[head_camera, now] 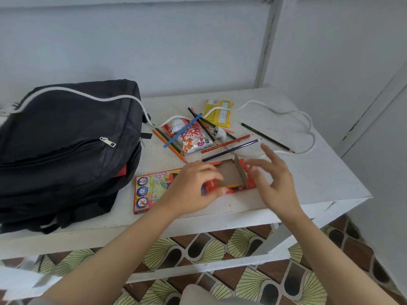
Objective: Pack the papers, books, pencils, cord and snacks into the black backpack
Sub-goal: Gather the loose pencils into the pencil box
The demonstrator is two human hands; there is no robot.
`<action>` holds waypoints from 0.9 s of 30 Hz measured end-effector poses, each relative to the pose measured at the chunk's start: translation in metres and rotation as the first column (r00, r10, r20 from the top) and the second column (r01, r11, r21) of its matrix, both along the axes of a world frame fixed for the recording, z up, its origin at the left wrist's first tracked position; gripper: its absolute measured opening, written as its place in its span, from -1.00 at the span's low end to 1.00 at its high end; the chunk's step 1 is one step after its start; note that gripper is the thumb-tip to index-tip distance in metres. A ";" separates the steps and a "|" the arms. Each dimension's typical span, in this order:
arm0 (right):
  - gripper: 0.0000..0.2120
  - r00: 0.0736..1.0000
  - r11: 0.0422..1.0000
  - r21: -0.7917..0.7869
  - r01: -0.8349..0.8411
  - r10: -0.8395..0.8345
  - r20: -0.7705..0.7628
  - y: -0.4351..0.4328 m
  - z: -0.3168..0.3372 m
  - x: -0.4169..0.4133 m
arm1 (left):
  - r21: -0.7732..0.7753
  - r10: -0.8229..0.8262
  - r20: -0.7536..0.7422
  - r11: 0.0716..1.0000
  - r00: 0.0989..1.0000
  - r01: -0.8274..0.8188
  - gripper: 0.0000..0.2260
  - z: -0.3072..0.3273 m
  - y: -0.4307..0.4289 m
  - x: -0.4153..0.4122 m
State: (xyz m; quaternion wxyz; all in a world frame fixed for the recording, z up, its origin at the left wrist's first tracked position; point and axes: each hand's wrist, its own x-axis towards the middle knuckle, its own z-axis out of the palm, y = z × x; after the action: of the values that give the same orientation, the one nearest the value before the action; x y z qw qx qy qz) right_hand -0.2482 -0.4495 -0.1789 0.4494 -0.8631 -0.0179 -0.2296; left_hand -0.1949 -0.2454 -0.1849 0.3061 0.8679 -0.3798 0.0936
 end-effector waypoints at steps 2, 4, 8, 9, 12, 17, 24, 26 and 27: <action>-0.79 0.994 0.994 -0.050 0.102 -0.100 0.037 -0.007 0.007 0.017 | -0.050 0.029 -0.022 0.998 0.999 -0.030 -0.76 0.010 -0.004 0.007; -0.81 0.982 0.972 -0.141 0.186 -0.186 0.012 -0.015 0.014 0.037 | -0.035 0.097 0.026 0.995 0.995 -0.096 -0.83 0.018 -0.008 0.019; -0.75 0.962 0.892 -0.416 0.176 -0.245 -0.120 -0.022 0.027 0.074 | 0.036 0.238 0.043 0.970 0.970 -0.240 -0.79 0.034 -0.019 0.053; -0.69 0.960 0.845 -0.520 0.126 -0.236 -0.151 -0.023 0.030 0.081 | 0.074 0.262 0.036 0.962 0.964 -0.264 -0.78 0.036 -0.022 0.061; -0.67 0.936 0.696 -0.717 -0.047 -0.220 -0.275 -0.023 0.035 0.094 | 0.185 0.290 -0.021 0.942 0.957 -0.281 -0.77 0.037 -0.028 0.079; -0.86 0.903 0.721 -0.674 -0.160 -0.169 -0.395 -0.030 0.036 0.094 | 0.280 0.282 -0.148 0.931 0.948 -0.233 -0.80 0.034 -0.034 0.083; -0.87 0.948 0.967 0.242 -0.080 0.149 -0.280 -0.054 0.060 0.065 | 0.052 0.348 -0.332 0.935 0.877 -0.351 -0.87 0.036 -0.035 0.080; -0.85 0.975 0.892 0.450 -0.047 0.139 -0.175 -0.057 0.065 0.056 | -0.069 0.343 -0.404 0.913 0.848 -0.403 -0.87 0.041 -0.034 0.075; -0.85 0.981 0.872 0.488 -0.027 0.116 -0.153 -0.058 0.067 0.052 | -0.136 0.324 -0.445 0.897 0.835 -0.421 -0.89 0.044 -0.034 0.071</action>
State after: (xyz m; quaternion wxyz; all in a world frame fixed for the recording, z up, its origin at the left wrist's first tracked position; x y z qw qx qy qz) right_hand -0.1958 -0.5074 -0.1120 0.6588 -0.7390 0.0481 -0.1323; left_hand -0.1240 -0.2795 -0.1410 0.4523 0.8842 -0.1160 0.0097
